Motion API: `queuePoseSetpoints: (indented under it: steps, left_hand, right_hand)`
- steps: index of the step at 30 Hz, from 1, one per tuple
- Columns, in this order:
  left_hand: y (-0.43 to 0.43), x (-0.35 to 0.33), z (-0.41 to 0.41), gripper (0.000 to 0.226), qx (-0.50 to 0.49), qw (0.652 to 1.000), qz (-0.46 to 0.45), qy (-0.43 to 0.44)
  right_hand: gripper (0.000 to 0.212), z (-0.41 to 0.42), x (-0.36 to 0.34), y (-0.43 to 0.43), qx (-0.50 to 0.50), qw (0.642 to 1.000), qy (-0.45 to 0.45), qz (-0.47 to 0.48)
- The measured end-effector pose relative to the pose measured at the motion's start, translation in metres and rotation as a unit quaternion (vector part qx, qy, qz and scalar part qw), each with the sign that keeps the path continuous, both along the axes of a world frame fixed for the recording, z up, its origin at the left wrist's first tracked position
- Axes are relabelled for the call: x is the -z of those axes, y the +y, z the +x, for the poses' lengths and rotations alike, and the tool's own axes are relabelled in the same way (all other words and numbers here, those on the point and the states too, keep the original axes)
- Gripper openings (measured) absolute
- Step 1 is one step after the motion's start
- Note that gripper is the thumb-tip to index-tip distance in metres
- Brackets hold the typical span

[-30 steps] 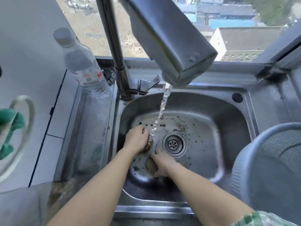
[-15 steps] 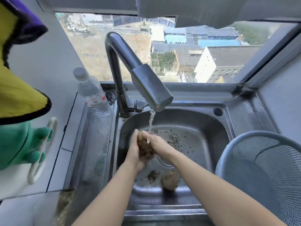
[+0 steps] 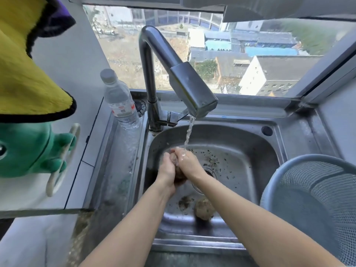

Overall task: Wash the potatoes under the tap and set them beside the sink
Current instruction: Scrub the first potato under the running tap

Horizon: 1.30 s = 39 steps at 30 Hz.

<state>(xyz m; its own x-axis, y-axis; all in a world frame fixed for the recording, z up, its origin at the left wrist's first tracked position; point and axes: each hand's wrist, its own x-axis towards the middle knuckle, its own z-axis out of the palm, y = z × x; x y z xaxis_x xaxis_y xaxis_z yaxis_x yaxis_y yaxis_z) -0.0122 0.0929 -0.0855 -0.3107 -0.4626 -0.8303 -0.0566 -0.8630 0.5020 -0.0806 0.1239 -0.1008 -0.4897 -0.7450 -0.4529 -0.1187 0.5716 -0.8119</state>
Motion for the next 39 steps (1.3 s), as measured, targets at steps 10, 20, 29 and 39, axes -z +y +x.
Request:
queuePoseSetpoints:
  steps: [10,20,29,39]
  left_hand:
    - [-0.002,-0.004,0.001,0.048,0.140,0.982,-0.115,-0.052]
    - [0.002,-0.001,0.003,0.052,0.088,0.986,-0.108,-0.094]
    - [-0.008,-0.004,0.008,0.050,0.078,0.992,-0.055,-0.080]
    - [0.004,-0.005,0.008,0.053,0.089,0.981,-0.149,-0.083]
  right_hand:
    - [0.030,-0.002,0.000,-0.006,0.148,0.972,-0.181,-0.035]
    - [0.023,0.000,-0.001,0.001,0.150,0.977,-0.140,-0.056]
    - [0.025,-0.010,-0.009,0.005,0.084,0.984,-0.132,-0.091]
    - [0.030,0.000,0.006,0.003,0.188,0.961,-0.175,-0.098]
